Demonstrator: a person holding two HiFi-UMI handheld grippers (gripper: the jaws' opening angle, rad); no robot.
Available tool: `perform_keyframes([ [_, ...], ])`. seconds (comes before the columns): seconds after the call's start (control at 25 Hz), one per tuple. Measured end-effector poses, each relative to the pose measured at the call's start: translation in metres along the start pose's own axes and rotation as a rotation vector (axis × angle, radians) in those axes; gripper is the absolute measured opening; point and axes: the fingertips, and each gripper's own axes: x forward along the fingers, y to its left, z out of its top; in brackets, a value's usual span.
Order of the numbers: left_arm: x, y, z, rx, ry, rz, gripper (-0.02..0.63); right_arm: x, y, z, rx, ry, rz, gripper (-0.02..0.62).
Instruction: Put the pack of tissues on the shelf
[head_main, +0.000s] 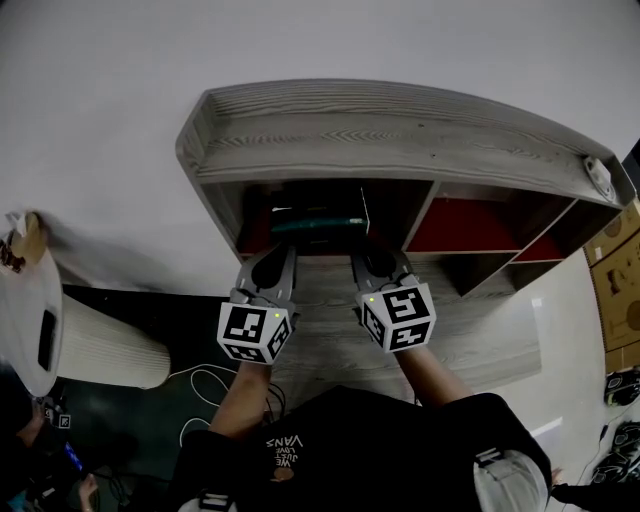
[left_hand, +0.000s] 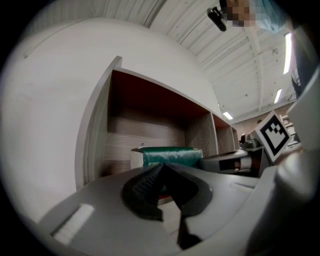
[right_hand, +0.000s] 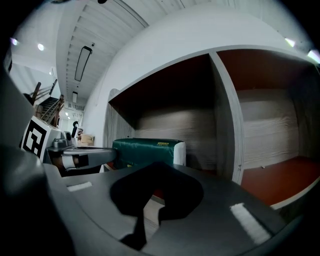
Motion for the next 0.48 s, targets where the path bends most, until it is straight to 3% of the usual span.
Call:
perform_keyframes([
  [0.48, 0.019, 0.015, -0.001, -0.021, 0.057, 0.016, 0.052, 0.019, -0.005, 0.001, -0.03, 0.048, 0.007, 0.003],
])
